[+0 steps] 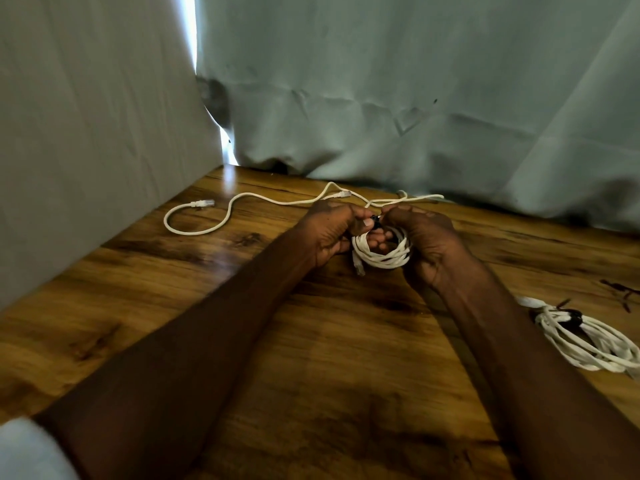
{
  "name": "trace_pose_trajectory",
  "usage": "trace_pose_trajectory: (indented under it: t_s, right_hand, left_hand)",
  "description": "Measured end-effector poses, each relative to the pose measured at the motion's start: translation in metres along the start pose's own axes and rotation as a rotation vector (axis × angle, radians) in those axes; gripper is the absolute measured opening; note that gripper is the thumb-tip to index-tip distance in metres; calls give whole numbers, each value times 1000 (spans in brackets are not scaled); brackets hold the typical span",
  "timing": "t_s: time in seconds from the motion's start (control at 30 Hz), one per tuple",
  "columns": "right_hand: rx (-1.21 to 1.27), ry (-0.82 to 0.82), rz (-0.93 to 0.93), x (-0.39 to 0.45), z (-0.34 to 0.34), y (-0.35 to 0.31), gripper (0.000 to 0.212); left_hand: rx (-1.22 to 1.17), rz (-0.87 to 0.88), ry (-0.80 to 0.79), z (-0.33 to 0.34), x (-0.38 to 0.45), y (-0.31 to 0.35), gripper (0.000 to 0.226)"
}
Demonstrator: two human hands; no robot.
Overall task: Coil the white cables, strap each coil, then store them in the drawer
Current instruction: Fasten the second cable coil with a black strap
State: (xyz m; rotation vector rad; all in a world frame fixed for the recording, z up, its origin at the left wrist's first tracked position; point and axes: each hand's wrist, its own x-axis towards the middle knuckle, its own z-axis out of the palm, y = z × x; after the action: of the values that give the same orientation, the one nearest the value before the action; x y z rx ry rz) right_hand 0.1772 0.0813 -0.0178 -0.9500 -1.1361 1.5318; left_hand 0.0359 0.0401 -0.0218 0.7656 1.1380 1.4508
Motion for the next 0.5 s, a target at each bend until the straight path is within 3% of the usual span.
trace_pose_trajectory:
  t_s: [0.2, 0.37, 0.43, 0.5]
  right_hand:
    - [44, -37, 11, -2, -2, -3, 16]
    - [-74, -40, -90, -6, 0, -11, 11]
    - [-293, 15, -319, -10, 0, -10, 14]
    - [-711, 55, -666, -9, -2, -7, 14]
  left_hand:
    - [39, 14, -21, 1, 3, -4, 27]
    - [-16, -13, -81, 4, 1, -1, 25]
    - [-67, -41, -84, 4, 2, 3, 26]
    - [-107, -61, -61, 2, 6, 5, 24]
